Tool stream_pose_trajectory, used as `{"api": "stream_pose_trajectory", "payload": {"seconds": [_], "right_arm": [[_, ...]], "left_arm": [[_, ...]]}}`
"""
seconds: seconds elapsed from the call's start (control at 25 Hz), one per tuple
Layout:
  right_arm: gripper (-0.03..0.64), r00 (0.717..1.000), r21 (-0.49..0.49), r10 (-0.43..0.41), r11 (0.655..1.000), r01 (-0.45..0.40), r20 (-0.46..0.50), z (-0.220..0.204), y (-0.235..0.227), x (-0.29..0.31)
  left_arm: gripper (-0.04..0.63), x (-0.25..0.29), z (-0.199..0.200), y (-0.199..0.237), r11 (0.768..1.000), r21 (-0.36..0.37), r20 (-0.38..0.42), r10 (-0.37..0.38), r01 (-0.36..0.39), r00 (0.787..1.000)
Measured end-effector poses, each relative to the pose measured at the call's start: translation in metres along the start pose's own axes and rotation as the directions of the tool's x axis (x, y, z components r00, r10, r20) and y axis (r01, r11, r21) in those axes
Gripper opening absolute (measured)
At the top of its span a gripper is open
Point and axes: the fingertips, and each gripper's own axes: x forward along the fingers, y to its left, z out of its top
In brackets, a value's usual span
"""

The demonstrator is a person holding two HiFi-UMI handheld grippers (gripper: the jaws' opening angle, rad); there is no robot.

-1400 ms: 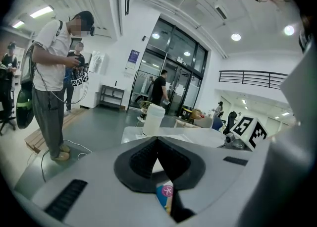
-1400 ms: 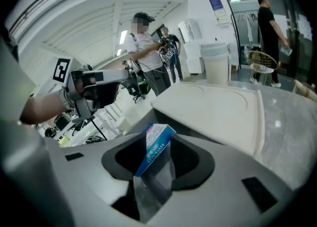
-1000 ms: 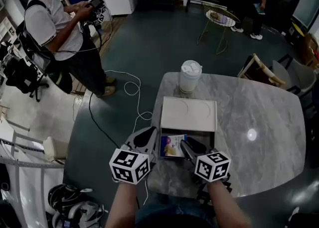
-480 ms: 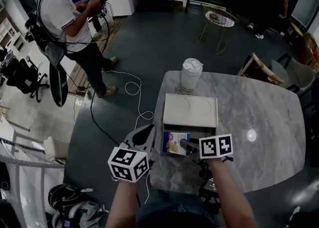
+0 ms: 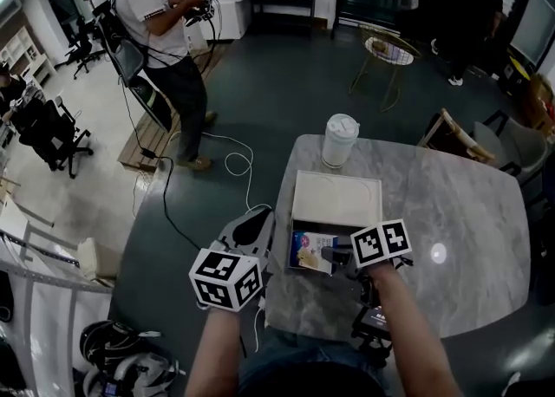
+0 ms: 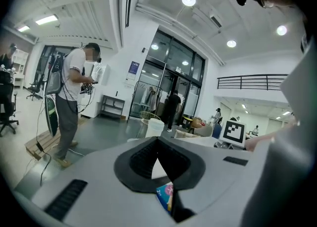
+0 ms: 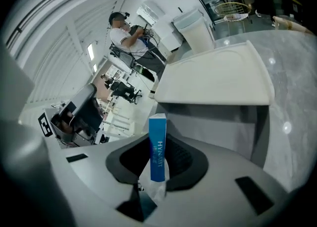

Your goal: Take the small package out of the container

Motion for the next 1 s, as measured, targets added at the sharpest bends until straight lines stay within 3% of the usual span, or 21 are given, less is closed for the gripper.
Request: {"api": "stream_pose_trajectory", "payload": {"seconds": [0.4,1.0], "right_arm": [[0.094,0.997,-0.127,-0.001,0.992,0.011,0.078,0.038,0.030,-0.043],[0.094,0.965,-0.041,0.046,0.998,-0.037,0.260,0.031,0.061,-0.043]], "left_arm": [[0.012,-0.005,0.026,-0.003,0.999,0.028,0.053,-0.019,0.017,0.998],[0.012,-0.033,0.014,0.014,1.000,-0.002,0.068,-0.017,0.017,0.998]]}}
